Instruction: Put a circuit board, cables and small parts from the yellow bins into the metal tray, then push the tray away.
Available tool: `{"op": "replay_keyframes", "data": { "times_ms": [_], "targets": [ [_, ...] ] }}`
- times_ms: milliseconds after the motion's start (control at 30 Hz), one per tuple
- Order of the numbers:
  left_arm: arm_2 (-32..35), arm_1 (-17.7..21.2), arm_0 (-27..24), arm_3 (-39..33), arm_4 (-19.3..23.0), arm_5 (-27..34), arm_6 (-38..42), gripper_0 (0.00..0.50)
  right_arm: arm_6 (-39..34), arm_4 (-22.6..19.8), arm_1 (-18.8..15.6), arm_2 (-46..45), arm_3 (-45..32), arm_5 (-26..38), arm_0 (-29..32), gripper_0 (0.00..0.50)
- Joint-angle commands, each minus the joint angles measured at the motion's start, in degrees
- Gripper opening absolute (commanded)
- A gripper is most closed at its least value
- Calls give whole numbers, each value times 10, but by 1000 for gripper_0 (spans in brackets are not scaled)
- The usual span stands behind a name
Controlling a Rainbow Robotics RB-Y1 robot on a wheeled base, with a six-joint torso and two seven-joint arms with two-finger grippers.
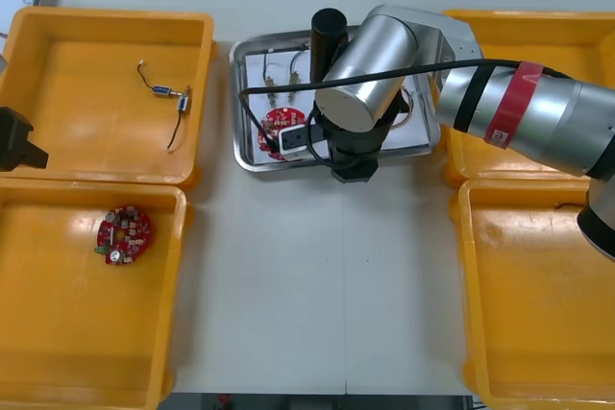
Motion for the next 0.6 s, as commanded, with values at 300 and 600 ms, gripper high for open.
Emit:
{"op": "replay_keyframes", "data": {
  "times_ms": [300, 600],
  "targets": [
    [18, 28, 8, -15, 4, 4, -38, 500, 22, 3, 41, -36, 56, -27, -46, 0],
    [18, 28, 8, -15, 4, 4, -38, 500, 32, 5, 44, -37, 77, -34, -64, 0]
  ]
}}
